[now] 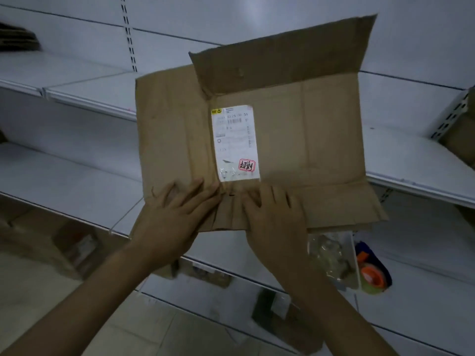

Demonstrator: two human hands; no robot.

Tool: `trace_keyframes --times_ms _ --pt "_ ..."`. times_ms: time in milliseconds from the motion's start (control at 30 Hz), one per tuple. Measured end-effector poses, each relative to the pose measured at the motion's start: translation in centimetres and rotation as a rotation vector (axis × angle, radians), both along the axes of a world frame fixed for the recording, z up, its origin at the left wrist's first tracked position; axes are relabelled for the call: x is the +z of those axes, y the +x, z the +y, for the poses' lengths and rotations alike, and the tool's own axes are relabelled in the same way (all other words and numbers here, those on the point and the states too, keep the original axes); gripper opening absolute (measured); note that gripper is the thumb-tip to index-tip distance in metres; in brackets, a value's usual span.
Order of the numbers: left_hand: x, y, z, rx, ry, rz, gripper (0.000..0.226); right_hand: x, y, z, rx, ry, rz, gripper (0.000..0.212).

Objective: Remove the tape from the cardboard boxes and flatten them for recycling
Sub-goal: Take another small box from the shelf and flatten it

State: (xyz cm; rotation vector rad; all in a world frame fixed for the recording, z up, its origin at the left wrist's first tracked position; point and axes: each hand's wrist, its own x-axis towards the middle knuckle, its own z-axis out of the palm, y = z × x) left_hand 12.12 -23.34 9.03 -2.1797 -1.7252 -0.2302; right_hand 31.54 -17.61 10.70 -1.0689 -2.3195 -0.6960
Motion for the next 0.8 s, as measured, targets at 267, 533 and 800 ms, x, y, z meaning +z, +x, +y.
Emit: trace_keyframes --times_ms 267,533,800 --pt "3.6 -9.1 -2.2 0.091 0.249 0.010 0.065 1.7 -10.5 0.1 0.106 0.023 0.090 0.046" --pt "11.3 -25.4 -3.3 -0.051 0.437 0.287 0.055 4.6 -27.3 -1.2 0.156 0.070 0.447 0.044" --pt "16.3 -42.3 -5.7 -0.039 0.354 0.677 0.043 5.8 -45.4 -2.2 0.183 -0.021 0.562 0.050"
